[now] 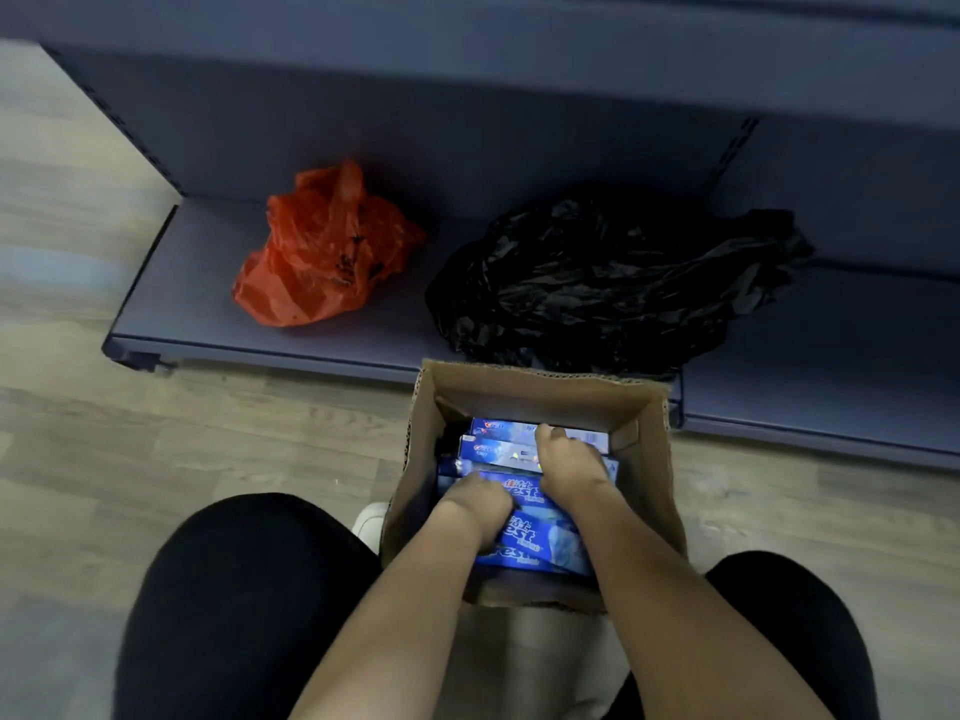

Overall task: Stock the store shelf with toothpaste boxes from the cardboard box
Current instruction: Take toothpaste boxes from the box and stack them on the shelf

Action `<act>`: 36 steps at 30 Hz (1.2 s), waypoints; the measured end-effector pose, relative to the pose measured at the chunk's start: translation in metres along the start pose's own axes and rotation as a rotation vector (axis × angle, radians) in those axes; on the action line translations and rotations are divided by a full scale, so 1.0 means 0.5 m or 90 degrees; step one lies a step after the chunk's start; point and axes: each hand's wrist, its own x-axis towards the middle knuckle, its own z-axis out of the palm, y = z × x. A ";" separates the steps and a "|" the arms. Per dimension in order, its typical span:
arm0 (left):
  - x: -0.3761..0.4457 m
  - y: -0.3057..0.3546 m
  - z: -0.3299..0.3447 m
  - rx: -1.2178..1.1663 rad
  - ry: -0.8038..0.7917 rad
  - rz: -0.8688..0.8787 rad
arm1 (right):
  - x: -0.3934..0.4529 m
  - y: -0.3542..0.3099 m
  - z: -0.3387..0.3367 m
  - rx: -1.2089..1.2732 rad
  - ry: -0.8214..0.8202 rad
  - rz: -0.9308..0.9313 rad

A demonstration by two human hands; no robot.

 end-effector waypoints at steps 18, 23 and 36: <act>-0.681 0.075 -0.504 -0.005 0.198 -0.053 | -0.566 -0.021 -0.636 -0.034 -0.001 0.073; -0.830 0.106 -0.620 0.075 0.272 -0.060 | -0.693 -0.006 -0.801 0.010 -0.011 0.060; -1.071 0.078 -0.813 0.226 0.569 -0.094 | -0.879 0.029 -1.150 0.043 0.003 -0.076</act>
